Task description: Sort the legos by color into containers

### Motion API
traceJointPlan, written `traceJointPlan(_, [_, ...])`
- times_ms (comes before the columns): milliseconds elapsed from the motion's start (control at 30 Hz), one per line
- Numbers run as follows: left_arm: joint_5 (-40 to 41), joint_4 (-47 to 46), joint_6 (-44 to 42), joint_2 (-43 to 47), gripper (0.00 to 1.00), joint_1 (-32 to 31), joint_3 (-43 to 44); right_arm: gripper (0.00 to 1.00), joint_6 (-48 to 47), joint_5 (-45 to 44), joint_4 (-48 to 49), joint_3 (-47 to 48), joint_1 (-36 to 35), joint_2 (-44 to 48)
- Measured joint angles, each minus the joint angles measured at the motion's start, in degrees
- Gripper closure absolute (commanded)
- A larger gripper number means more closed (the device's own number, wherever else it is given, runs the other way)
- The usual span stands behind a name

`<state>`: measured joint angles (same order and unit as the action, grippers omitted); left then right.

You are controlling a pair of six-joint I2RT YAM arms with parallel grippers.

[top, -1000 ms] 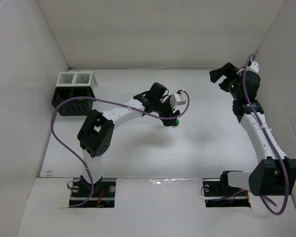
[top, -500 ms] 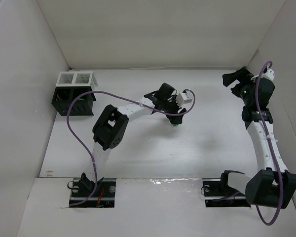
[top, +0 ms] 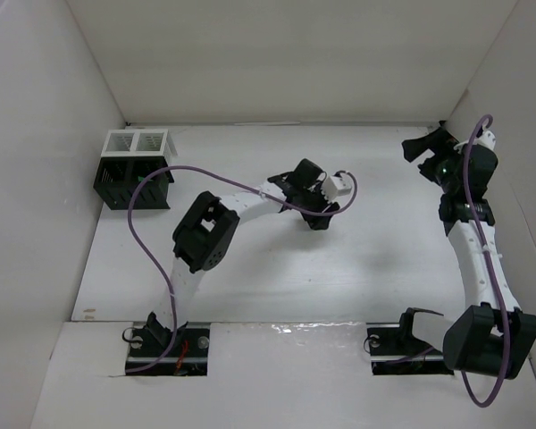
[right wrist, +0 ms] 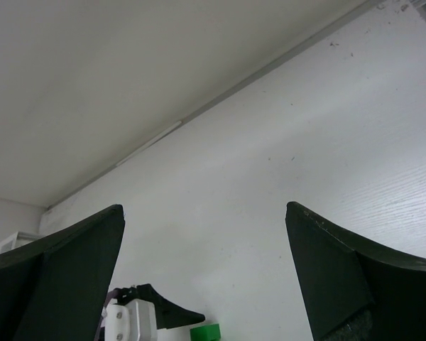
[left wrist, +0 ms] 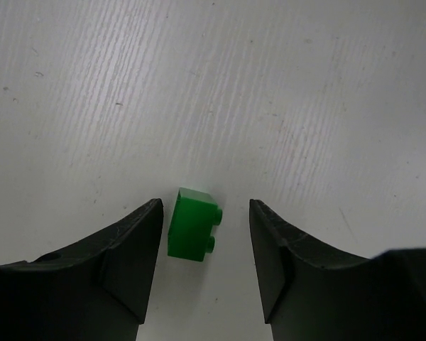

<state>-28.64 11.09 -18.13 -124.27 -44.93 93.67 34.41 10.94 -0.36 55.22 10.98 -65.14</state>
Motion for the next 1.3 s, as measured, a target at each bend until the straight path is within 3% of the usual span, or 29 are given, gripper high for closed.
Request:
traceJointPlan(67, [1.49, 0.02, 0.46, -0.52, 0.52, 0.02, 0.00, 0.00, 0.07, 0.22, -0.09, 0.00, 0.07, 0.02])
traceJointPlan(200, [4.07, 0.70, 0.83, -1.75, 0.62, 0.07, 0.00, 0.00, 0.13, 0.72, -0.13, 0.00, 0.20, 0.02])
traceJointPlan(367, [5.33, 0.55, 1.01, -1.90, 0.92, 0.04, 0.02, 0.02, 0.13, 1.14, -0.13, 0.00, 0.20, 0.02])
traceJointPlan(400, [5.38, 0.50, 0.96, -1.90, 0.95, 0.04, 0.00, 0.02, 0.17, 1.36, -0.13, 0.00, 0.20, 0.02])
traceJointPlan(633, [3.58, 0.72, 1.66, 6.32, 0.97, 3.63, -8.41, 0.04, 1.03, 4.72, 0.66, 0.11, -0.24, -2.12])
traceJointPlan(800, [3.19, 3.17, 3.37, 23.85, 0.98, 16.85, -13.38, 0.04, 0.42, 6.19, 0.94, 2.89, -5.22, -8.57])
traceJointPlan(1033, [8.48, 8.13, 2.95, 47.17, 0.98, 36.37, -12.96, 0.04, -2.10, 7.80, 1.51, 14.78, -15.37, -20.92])
traceJointPlan(1167, [9.73, 12.41, 2.10, 50.07, 0.98, 44.24, -12.66, 0.04, -3.78, 8.48, 1.97, 21.92, -19.78, -27.32])
traceJointPlan(1300, [10.25, 15.78, 2.91, 46.05, 0.97, 54.29, -12.76, 0.04, -5.33, 9.09, 2.05, 27.30, -22.88, -32.00])
